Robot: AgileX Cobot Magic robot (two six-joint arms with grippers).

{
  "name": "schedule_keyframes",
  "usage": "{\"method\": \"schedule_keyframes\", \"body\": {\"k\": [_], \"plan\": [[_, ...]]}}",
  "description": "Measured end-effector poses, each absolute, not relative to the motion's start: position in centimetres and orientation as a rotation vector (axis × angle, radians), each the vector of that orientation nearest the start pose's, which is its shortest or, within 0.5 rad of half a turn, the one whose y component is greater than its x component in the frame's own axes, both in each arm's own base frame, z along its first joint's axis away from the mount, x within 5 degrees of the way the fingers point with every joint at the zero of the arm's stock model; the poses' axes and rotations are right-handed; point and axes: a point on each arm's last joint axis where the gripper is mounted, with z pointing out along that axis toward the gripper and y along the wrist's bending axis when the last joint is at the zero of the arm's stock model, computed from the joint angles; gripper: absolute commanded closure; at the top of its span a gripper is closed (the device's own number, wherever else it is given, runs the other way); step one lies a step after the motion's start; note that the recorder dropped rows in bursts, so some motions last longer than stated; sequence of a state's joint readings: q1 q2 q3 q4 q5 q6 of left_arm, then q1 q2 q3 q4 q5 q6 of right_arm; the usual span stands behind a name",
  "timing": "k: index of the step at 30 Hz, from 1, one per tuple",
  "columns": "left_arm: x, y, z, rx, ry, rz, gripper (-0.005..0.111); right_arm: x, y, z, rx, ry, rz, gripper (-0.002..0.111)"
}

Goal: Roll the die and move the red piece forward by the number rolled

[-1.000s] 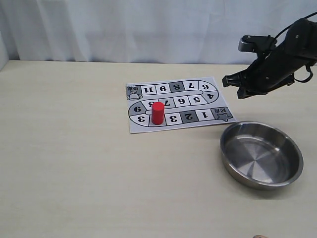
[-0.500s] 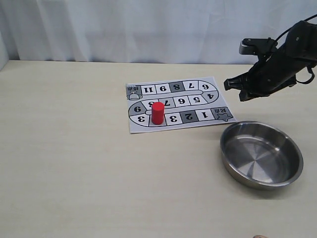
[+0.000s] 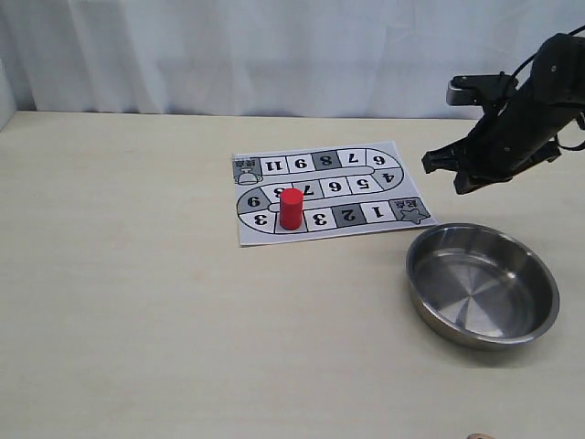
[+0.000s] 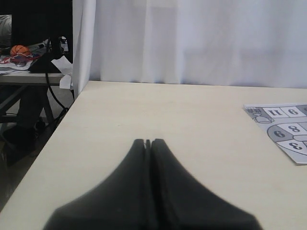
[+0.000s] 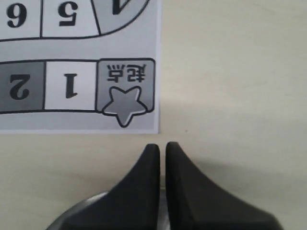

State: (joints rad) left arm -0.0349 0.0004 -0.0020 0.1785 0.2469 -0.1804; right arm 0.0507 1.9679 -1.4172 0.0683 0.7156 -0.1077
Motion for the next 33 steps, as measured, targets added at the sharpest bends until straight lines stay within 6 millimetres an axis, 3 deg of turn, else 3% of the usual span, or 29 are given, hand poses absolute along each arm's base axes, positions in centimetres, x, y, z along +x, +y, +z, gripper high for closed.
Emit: {"method": "schedule_keyframes", "body": {"k": [5,13,24,33], "plan": [[5.5,0.2,19.2,-0.008,1.725,0.006,0.107,40.7,1.8,20.9,-0.106,2.730,-0.018,0.104],[5.5,0.2,19.2,-0.008,1.725,0.006,0.107,38.4,1.7,21.0,-0.103,2.786,-0.025,0.104],[5.5,0.2,19.2,-0.008,1.725,0.006,0.107,33.5,1.5,23.2,-0.099,2.781,-0.020,0.104],[5.5,0.2,19.2,-0.008,1.725,0.006,0.107,29.6,2.0,24.9,-0.142,2.760,0.086,0.104]]}}
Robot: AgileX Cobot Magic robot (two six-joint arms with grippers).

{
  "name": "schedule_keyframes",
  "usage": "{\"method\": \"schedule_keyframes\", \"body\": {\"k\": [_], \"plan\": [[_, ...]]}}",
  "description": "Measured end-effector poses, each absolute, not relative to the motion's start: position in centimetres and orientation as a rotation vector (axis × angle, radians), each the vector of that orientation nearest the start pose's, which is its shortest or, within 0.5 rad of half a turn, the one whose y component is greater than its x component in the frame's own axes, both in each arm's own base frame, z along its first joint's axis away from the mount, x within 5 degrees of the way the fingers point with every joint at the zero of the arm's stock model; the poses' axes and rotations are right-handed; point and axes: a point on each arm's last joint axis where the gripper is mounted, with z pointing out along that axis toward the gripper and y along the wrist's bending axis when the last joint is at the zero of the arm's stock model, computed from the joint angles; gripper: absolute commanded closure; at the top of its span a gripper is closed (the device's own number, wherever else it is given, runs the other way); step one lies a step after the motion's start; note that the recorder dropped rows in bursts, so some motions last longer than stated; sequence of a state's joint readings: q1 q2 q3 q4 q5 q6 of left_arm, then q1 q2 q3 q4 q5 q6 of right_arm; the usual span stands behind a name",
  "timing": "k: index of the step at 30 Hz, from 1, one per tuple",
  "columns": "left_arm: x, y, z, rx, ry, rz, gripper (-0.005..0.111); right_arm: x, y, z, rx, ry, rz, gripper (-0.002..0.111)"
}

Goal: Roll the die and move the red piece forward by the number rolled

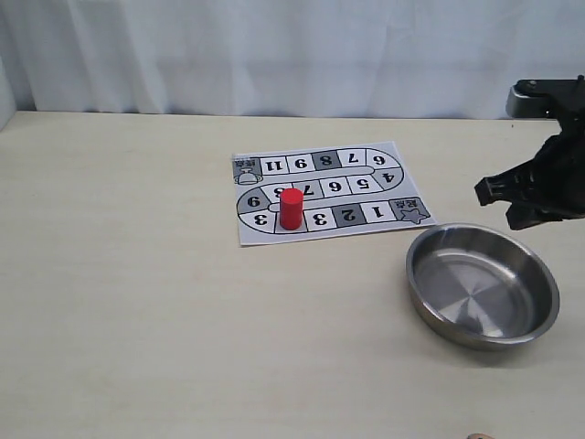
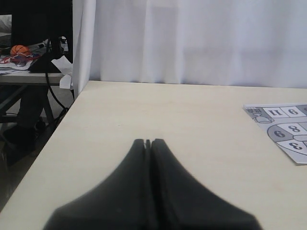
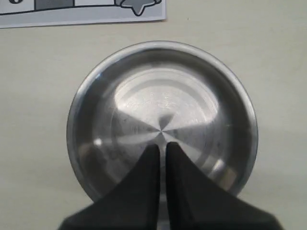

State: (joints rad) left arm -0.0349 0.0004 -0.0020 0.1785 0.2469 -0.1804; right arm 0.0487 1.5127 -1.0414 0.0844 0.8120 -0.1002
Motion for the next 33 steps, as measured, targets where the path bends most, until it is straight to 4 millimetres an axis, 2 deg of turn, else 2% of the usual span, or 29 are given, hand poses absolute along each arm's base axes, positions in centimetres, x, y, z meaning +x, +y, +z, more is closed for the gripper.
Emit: {"method": "schedule_keyframes", "body": {"k": [7,16,21,33], "plan": [[5.5,0.2,19.2,-0.008,1.725,0.006,0.107,26.5,1.9,27.6,-0.153,2.666,0.083,0.104],[5.5,0.2,19.2,-0.008,1.725,0.006,0.107,21.2,1.6,33.4,-0.145,2.415,0.076,0.104],[5.5,0.2,19.2,-0.008,1.725,0.006,0.107,16.8,1.4,36.6,-0.127,2.238,0.078,0.104],[5.5,0.2,19.2,-0.008,1.725,0.006,0.107,5.1,0.8,39.4,-0.119,1.849,0.069,0.104]]}}
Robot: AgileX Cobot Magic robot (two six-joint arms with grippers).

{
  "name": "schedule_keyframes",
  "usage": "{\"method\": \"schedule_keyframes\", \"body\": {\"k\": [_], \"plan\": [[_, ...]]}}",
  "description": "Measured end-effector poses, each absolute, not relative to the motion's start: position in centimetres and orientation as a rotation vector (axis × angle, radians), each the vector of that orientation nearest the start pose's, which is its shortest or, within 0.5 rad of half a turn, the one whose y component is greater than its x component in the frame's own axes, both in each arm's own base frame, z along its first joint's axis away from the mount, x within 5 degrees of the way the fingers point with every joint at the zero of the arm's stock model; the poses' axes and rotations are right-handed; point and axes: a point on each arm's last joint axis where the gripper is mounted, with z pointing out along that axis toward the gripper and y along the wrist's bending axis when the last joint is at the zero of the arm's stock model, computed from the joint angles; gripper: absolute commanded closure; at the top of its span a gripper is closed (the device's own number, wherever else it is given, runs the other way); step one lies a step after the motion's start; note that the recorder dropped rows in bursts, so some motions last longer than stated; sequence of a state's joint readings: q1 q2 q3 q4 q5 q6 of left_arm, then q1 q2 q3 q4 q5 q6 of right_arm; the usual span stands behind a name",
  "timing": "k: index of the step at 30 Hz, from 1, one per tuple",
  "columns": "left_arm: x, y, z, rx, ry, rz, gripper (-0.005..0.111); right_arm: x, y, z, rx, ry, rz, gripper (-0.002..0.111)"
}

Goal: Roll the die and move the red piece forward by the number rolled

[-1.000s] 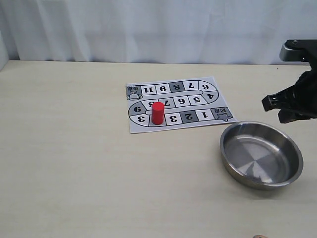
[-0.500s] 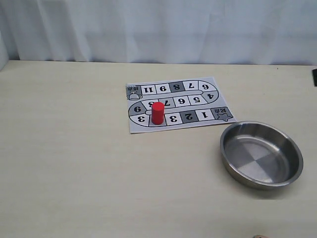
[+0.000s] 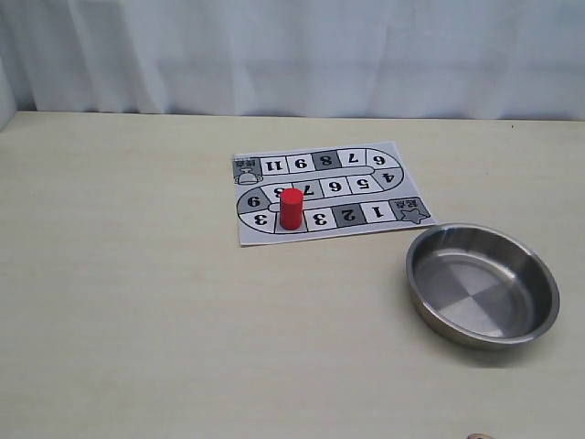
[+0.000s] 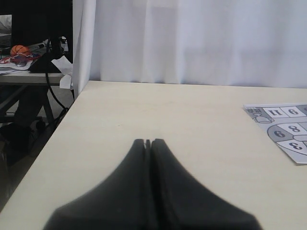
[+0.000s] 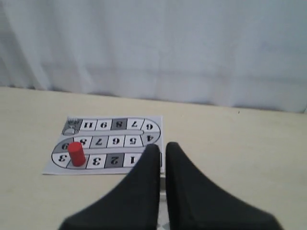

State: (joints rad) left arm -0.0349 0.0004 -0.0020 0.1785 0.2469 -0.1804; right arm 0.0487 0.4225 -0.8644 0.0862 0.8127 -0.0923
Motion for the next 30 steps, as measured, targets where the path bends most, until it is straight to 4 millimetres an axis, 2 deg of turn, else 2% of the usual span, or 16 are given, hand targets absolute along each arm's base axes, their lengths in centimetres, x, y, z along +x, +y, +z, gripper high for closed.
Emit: {"method": "schedule_keyframes", "body": {"k": [6,7,11,13,17,19,24,27,30], "plan": [[5.5,0.2,19.2,-0.008,1.725,0.006,0.107,0.0,0.6,39.8,-0.115,1.666,0.065,0.104],[5.5,0.2,19.2,-0.008,1.725,0.006,0.107,-1.6,0.5,39.8,-0.112,1.607,0.064,0.104],[5.5,0.2,19.2,-0.008,1.725,0.006,0.107,-5.6,0.3,39.2,-0.109,1.462,0.060,0.104],[5.5,0.2,19.2,-0.008,1.725,0.006,0.107,-6.4,0.3,39.1,-0.109,1.433,0.060,0.104],[5.5,0.2,19.2,-0.008,1.725,0.006,0.107,-6.1,0.3,38.5,-0.113,1.479,0.061,0.104],[5.5,0.2,19.2,-0.008,1.725,0.006,0.107,-5.1,0.3,37.6,-0.112,1.511,0.062,0.104],[5.5,0.2,19.2,-0.008,1.725,0.006,0.107,-0.9,0.3,34.3,-0.116,1.482,0.019,0.104],[5.5,0.2,19.2,-0.008,1.725,0.006,0.107,2.0,0.3,31.3,-0.084,1.408,0.027,0.104],[5.5,0.2,19.2,-0.008,1.725,0.006,0.107,3.3,0.3,29.1,-0.063,1.368,0.029,0.104]]}}
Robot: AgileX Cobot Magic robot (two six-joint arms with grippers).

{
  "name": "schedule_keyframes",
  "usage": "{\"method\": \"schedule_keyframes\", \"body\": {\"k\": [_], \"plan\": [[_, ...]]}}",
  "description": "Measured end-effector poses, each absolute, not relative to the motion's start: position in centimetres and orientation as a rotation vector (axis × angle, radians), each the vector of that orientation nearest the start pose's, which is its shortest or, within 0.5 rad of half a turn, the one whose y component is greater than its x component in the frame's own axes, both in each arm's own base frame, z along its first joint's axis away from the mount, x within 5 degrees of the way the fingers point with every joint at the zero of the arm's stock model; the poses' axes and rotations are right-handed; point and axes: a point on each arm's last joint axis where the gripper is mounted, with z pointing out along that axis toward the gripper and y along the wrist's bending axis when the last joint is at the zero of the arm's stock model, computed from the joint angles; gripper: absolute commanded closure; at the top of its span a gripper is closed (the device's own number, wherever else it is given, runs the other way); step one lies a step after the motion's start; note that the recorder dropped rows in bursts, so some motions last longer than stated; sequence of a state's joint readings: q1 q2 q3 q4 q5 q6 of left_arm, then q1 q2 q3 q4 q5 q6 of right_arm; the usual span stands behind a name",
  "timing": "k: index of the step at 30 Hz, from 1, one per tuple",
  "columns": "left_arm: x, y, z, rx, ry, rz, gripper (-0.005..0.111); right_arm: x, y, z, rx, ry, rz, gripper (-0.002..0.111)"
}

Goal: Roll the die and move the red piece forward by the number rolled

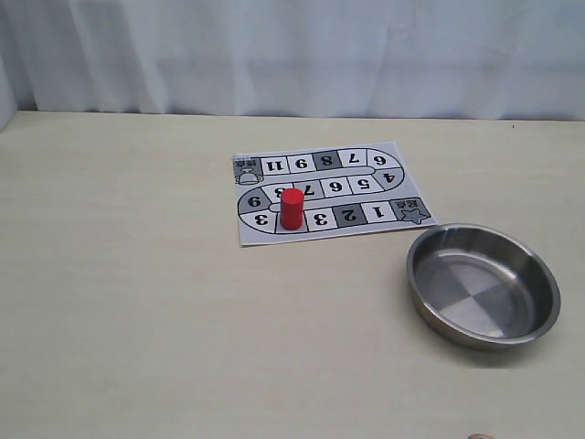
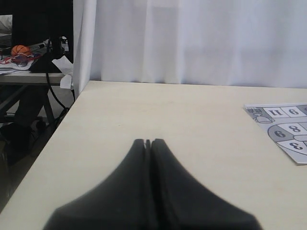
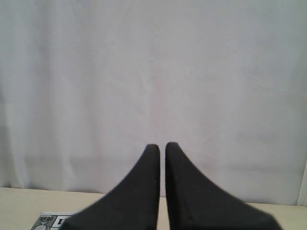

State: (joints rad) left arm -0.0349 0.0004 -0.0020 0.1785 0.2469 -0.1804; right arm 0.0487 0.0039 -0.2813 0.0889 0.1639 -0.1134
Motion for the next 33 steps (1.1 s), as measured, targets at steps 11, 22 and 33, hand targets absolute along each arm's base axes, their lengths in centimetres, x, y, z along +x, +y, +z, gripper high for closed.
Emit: {"method": "schedule_keyframes", "body": {"k": [11,22,33], "plan": [[5.5,0.2,19.2,-0.008,1.725,0.006,0.107,5.6,0.3,21.5,-0.089,1.465,-0.023,0.104],[5.5,0.2,19.2,-0.008,1.725,0.006,0.107,5.7,0.4,20.5,-0.115,1.581,-0.023,0.104],[5.5,0.2,19.2,-0.008,1.725,0.006,0.107,5.6,0.4,20.0,-0.123,1.631,-0.019,0.104]]}}
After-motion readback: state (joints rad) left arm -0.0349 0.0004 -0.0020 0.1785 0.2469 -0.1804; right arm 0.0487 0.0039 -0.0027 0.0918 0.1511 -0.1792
